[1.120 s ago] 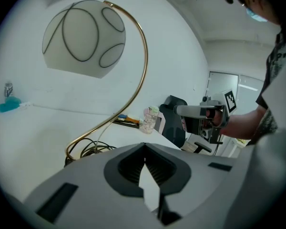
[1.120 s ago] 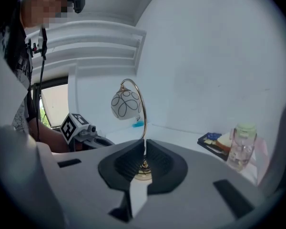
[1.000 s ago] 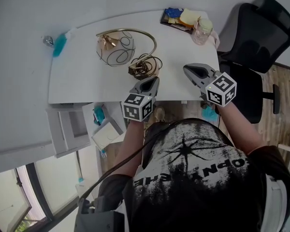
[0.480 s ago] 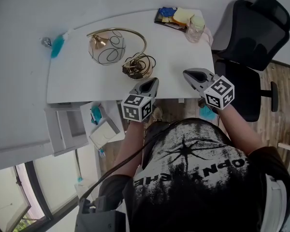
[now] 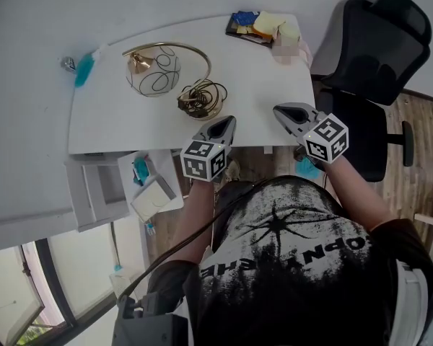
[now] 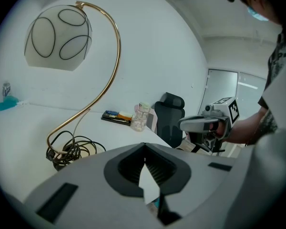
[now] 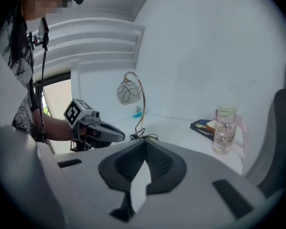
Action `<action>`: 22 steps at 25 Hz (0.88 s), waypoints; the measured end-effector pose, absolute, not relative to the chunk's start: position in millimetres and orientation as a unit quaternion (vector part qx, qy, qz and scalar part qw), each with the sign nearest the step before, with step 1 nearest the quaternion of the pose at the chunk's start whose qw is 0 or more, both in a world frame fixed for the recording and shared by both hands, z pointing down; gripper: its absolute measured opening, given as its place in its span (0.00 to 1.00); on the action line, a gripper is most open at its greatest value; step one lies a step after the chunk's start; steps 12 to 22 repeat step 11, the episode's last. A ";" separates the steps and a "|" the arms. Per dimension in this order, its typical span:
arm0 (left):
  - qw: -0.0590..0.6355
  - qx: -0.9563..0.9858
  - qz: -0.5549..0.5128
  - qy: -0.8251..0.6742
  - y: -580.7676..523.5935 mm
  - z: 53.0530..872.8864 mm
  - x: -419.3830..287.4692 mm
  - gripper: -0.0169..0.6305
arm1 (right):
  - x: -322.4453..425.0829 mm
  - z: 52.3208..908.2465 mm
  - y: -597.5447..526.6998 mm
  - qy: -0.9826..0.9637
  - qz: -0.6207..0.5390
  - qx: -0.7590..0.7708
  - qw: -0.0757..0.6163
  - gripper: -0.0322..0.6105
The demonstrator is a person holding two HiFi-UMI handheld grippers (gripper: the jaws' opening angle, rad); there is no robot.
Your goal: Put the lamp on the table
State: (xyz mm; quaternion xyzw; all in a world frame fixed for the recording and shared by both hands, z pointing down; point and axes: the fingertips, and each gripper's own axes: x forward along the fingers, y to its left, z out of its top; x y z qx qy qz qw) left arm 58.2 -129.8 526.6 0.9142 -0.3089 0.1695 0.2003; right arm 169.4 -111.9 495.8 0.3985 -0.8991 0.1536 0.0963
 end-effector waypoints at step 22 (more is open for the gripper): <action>0.202 0.913 0.174 -0.308 -122.7 530.6 63.5 0.05 | 167.6 496.2 -106.1 -0.902 0.149 0.393 0.099 0.08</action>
